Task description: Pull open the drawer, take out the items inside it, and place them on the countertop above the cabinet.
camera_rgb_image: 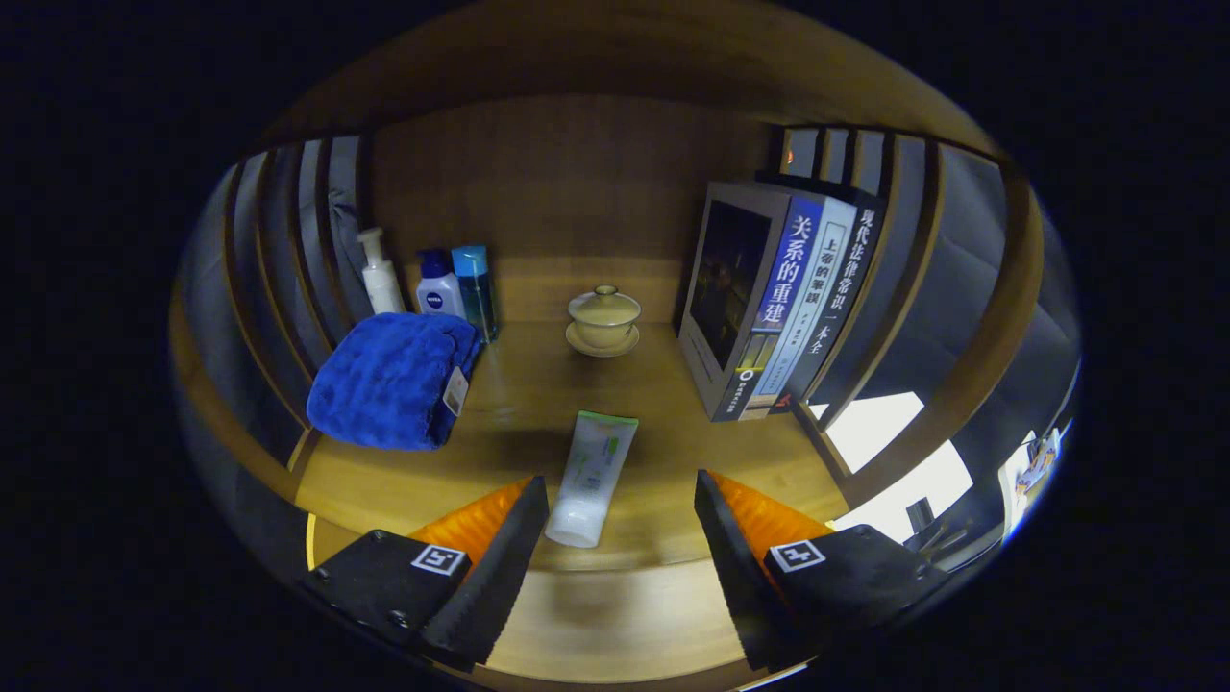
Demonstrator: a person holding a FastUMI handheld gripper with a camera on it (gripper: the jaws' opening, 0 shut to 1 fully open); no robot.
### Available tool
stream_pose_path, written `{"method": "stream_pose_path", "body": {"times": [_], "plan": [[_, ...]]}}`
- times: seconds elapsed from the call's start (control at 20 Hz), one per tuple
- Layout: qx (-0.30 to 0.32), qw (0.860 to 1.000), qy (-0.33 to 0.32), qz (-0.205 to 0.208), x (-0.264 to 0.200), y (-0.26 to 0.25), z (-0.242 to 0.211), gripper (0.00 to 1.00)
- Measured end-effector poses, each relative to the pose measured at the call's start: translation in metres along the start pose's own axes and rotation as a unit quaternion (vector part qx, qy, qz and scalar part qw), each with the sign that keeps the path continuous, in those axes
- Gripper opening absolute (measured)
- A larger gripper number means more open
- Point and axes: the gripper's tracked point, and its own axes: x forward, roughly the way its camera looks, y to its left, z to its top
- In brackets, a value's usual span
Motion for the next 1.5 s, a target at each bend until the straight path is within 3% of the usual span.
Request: {"method": "stream_pose_path", "body": {"times": [0.3, 0.6, 1.05, 1.3, 1.5], "plan": [[-0.017, 0.998, -0.056, -0.009, -0.053, -0.005, 0.001, 0.99], [0.007, 0.992, -0.124, 0.000, -0.116, -0.015, -0.002, 0.99], [0.057, 0.981, -0.184, 0.007, -0.177, -0.034, -0.084, 0.99], [0.088, 0.972, -0.214, 0.029, -0.194, -0.030, -0.128, 0.99], [0.085, 0.968, -0.234, 0.023, -0.190, -0.027, -0.161, 0.97]]}}
